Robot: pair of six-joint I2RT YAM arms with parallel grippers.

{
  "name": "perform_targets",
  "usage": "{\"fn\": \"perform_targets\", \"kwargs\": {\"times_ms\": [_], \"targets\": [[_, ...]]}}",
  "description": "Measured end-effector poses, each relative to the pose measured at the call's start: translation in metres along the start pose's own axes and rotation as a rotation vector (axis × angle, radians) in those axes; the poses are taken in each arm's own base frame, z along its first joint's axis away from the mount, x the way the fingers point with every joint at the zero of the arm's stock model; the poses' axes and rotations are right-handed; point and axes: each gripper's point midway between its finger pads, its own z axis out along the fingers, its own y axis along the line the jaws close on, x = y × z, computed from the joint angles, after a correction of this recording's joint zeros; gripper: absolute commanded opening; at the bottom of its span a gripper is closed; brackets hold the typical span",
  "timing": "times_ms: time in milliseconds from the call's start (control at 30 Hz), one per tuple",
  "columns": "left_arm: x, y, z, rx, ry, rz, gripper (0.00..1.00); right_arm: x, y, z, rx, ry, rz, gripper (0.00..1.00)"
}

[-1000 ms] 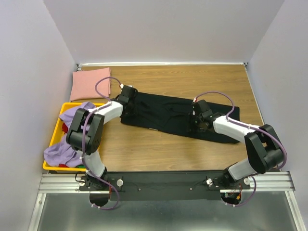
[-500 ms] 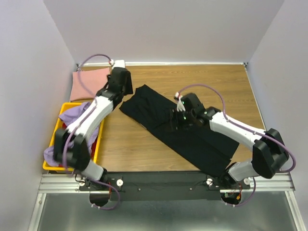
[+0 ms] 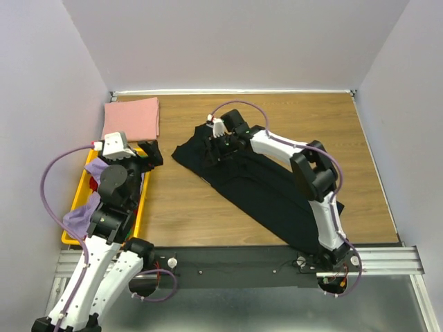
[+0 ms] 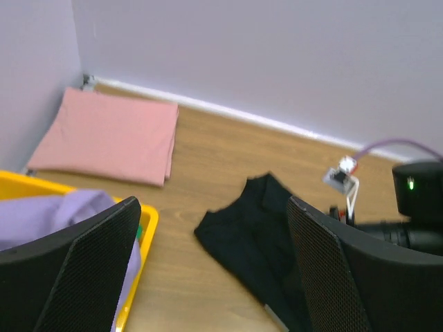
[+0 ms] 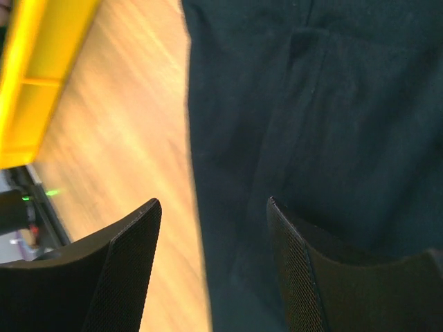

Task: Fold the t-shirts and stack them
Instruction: Fold the tshirt

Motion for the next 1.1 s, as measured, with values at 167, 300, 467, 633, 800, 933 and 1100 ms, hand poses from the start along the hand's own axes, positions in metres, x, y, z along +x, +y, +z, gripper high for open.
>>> {"fn": "perform_targets", "kwargs": {"times_ms": [167,300,467,633,800,933,1100], "targets": [[0.057,0.003,-0.001,0.038,0.113,0.033,0.94,-0.001,-0.024,0.032,-0.009,0.02,0.014,0.69],[0.079,0.001,0.0,0.069,0.167,0.043,0.94,-0.024,-0.047,0.036,-0.016,-0.04,0.057,0.69],[0.084,-0.005,0.004,0.09,0.181,0.045,0.93,-0.074,-0.124,0.013,0.08,-0.2,0.169,0.69],[0.086,-0.009,0.007,0.107,0.187,0.047,0.93,-0.114,-0.199,-0.021,0.174,-0.346,0.253,0.7],[0.091,-0.01,0.01,0.111,0.204,0.059,0.93,-0.124,-0.237,-0.05,0.245,-0.399,0.268,0.71],[0.094,-0.011,0.011,0.118,0.215,0.063,0.93,-0.113,-0.216,-0.061,0.262,-0.363,0.248,0.7],[0.092,-0.013,0.009,0.127,0.208,0.055,0.93,-0.086,-0.153,-0.109,0.315,-0.34,0.208,0.65]]}}
